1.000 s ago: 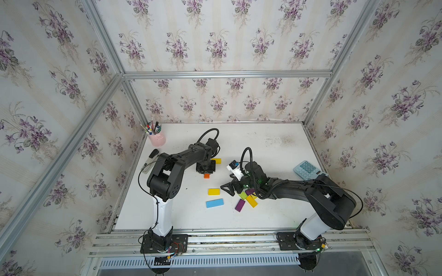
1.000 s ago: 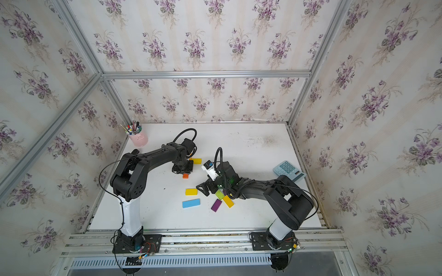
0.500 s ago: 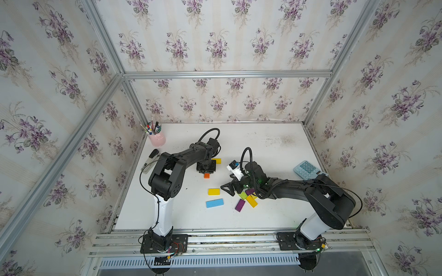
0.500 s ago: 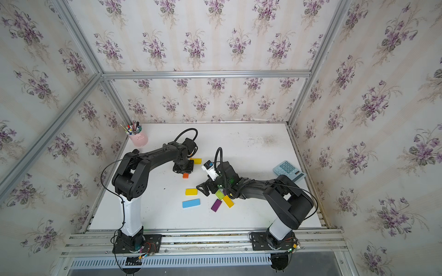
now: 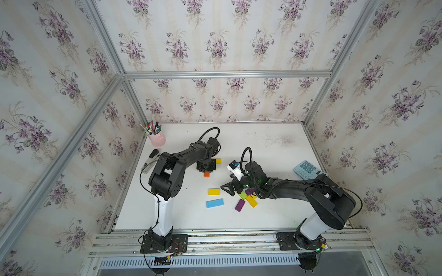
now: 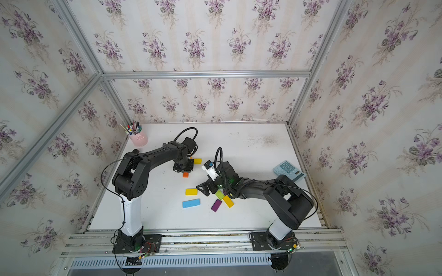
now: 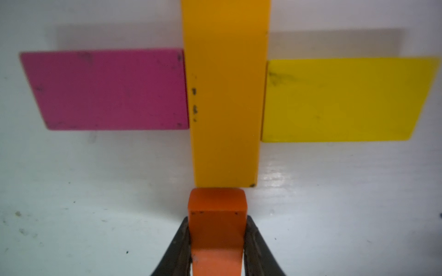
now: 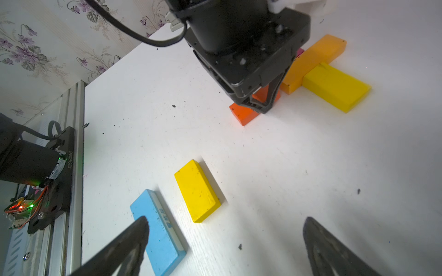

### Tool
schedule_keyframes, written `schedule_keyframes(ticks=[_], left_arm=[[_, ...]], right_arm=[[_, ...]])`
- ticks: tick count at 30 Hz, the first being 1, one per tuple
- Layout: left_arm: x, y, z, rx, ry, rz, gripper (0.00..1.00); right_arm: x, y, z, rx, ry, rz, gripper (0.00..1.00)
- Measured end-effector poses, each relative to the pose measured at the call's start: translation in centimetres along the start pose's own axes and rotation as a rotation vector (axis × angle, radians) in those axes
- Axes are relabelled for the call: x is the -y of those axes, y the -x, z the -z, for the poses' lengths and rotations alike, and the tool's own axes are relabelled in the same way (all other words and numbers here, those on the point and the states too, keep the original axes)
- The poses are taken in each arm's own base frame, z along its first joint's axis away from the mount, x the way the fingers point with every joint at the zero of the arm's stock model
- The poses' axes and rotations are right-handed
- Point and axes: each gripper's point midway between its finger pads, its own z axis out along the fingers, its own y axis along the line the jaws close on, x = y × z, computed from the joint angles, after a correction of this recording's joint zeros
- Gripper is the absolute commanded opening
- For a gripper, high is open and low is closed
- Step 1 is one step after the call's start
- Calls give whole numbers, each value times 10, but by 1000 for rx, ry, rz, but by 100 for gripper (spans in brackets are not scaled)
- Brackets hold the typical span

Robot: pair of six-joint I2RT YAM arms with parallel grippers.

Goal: Assemble the letter t with building blocks
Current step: Assemble the building block at the center of the board.

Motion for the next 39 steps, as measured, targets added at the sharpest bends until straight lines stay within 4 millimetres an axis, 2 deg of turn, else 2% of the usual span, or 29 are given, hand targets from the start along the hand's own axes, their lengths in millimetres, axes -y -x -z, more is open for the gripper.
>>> schedule_keyframes(ticks=[39], left_arm=[[1, 6, -4, -10, 5, 5, 36]], right_arm=[[-2, -1, -1, -9, 14, -3, 100]])
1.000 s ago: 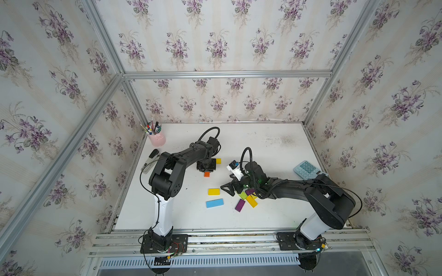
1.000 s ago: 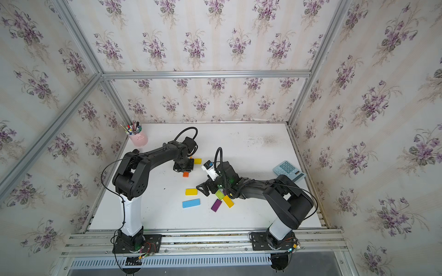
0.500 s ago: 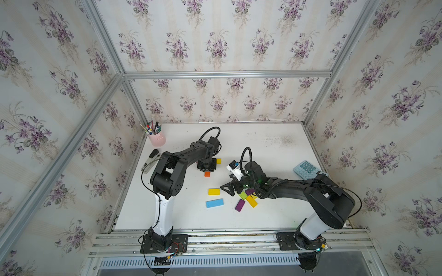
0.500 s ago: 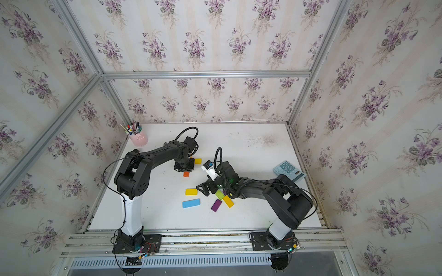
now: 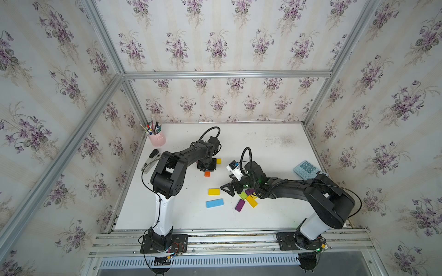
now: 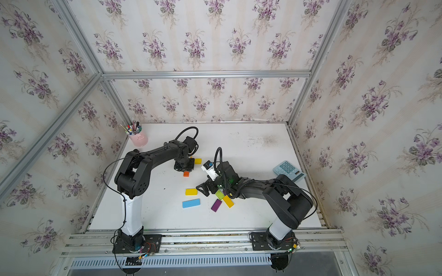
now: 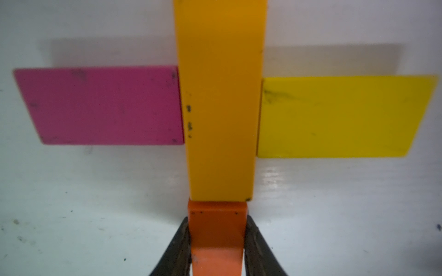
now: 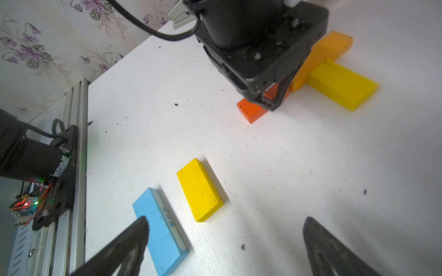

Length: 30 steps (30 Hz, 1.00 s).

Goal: Assemble the letter t with building blocks
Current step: Assemble the building block at the center of the board.

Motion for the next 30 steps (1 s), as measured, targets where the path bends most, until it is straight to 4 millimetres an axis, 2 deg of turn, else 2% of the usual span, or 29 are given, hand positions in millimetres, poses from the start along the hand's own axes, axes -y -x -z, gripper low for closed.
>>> schedule_keyframes(ticks=[18, 30], left_arm=[[-1, 1, 0, -4, 2, 8, 41], [0, 1, -1, -4, -4, 15, 36]], right_arm=[[0, -1, -1, -4, 3, -1, 100], [-1, -1, -1, -4, 6, -1, 100]])
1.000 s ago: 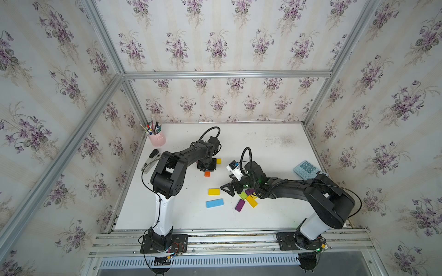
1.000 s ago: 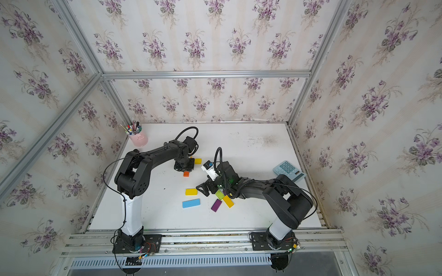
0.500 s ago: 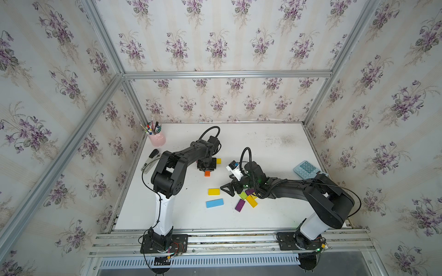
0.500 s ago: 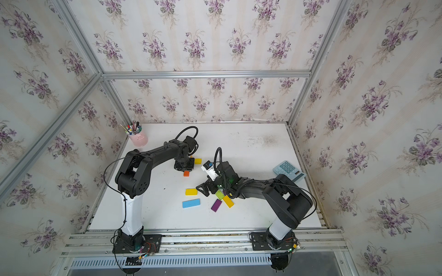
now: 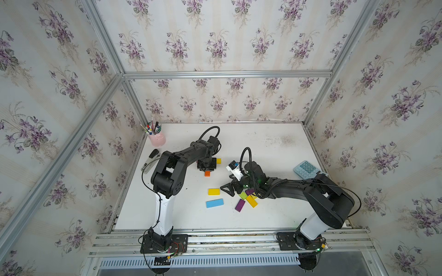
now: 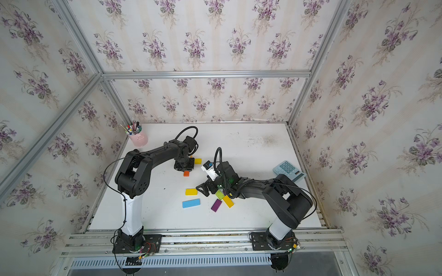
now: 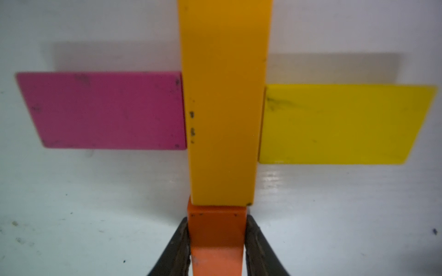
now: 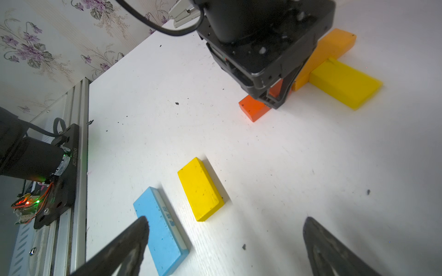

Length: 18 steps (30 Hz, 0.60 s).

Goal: Assemble the letter t with building blocks
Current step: Assemble the building block at the center of the board.

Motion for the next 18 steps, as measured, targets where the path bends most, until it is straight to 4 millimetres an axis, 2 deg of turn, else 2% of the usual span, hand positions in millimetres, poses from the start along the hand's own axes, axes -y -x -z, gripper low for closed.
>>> schedule_keyframes(ticks=[18], left_arm=[[0, 1, 0, -6, 5, 9, 32]], right_arm=[[0, 0, 0, 0, 1, 0, 100]])
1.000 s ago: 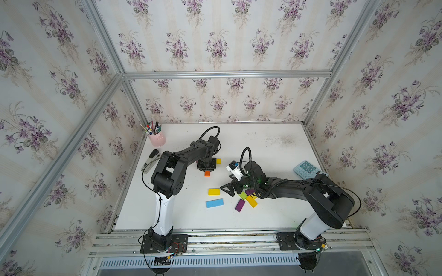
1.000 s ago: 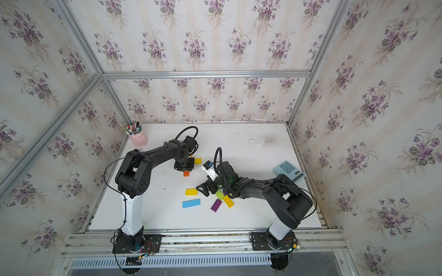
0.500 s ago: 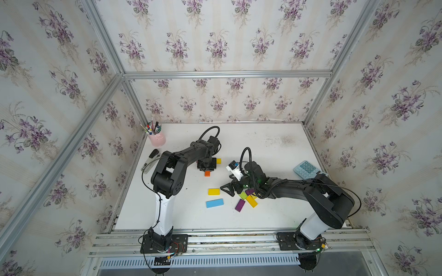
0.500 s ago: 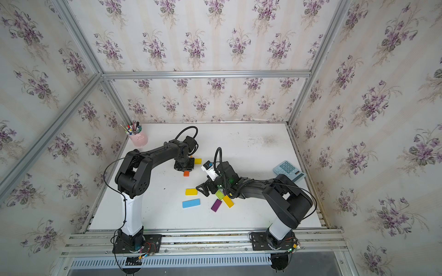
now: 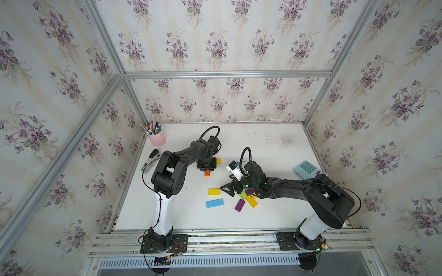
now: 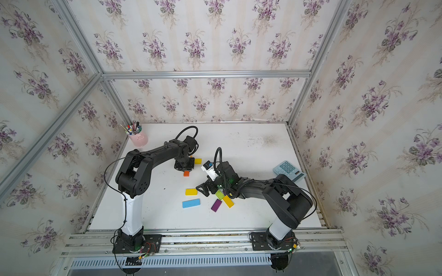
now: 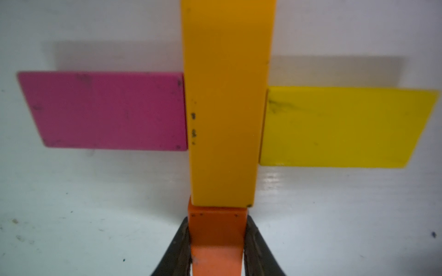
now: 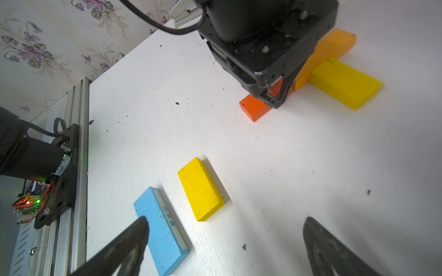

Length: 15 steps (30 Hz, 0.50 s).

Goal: Assemble the letter t with building blocks
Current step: Assemble the building block at the center of the board.

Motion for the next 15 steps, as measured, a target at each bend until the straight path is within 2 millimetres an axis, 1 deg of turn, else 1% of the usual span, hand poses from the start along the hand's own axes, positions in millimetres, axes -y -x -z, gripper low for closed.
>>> schedule_keyframes(ticks=[7, 12, 15], left_arm=[[0, 1, 1, -1, 2, 0, 34], [-1, 2, 0, -2, 7, 2, 44], [-1, 2, 0, -2, 8, 2, 48]], right_arm=[[0, 0, 0, 0, 0, 0, 100], [-1, 3, 0, 4, 4, 2, 100], [-1, 3, 0, 4, 4, 2, 100]])
